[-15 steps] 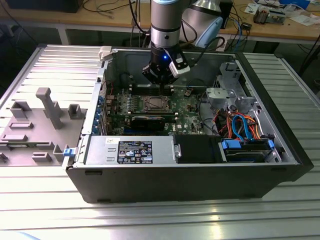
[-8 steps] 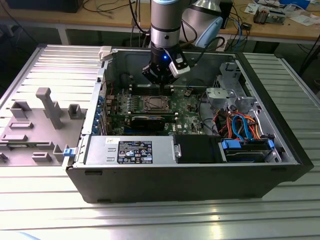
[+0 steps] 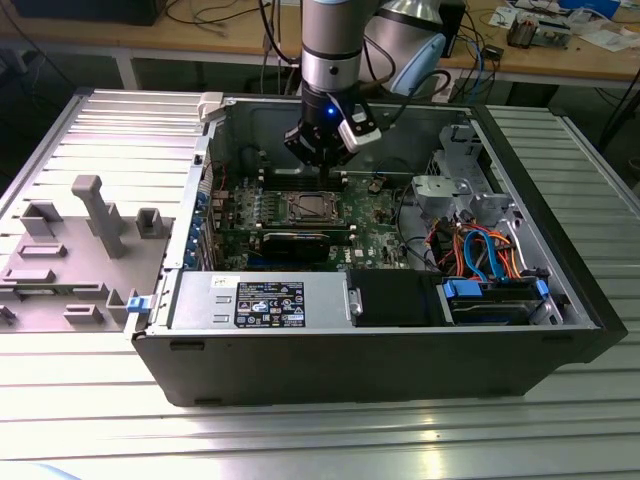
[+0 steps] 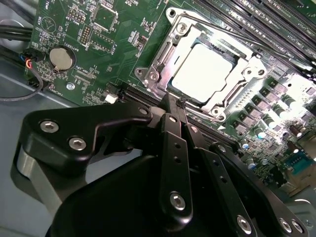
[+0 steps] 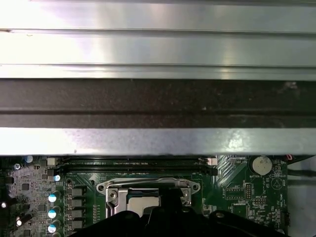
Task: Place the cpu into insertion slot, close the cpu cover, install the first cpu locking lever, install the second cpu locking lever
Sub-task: 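Install the second cpu locking lever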
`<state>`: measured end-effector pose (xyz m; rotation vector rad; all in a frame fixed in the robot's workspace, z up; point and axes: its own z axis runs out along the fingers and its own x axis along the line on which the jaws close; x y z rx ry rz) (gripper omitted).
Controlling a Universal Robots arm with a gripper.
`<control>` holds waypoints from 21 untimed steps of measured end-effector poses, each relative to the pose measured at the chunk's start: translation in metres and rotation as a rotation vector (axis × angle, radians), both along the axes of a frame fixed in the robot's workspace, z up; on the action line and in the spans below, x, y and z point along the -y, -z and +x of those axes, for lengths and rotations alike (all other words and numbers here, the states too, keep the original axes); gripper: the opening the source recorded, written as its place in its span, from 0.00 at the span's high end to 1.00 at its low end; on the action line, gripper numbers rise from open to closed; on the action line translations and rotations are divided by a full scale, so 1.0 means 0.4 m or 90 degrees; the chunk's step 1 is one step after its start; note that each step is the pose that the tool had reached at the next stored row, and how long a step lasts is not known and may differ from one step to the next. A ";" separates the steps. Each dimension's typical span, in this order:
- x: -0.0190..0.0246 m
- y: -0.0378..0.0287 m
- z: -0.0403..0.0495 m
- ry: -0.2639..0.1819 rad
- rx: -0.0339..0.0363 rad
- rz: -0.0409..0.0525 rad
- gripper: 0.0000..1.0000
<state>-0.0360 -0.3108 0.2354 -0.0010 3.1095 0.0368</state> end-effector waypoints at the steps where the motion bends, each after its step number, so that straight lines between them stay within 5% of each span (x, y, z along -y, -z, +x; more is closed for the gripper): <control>1: 0.000 -0.001 0.000 0.000 0.0000 0.0000 0.89; 13: 0.001 -0.002 0.000 0.000 -0.0002 -0.0002 0.89; 21: 0.015 -0.001 0.000 0.000 0.0000 0.0000 0.89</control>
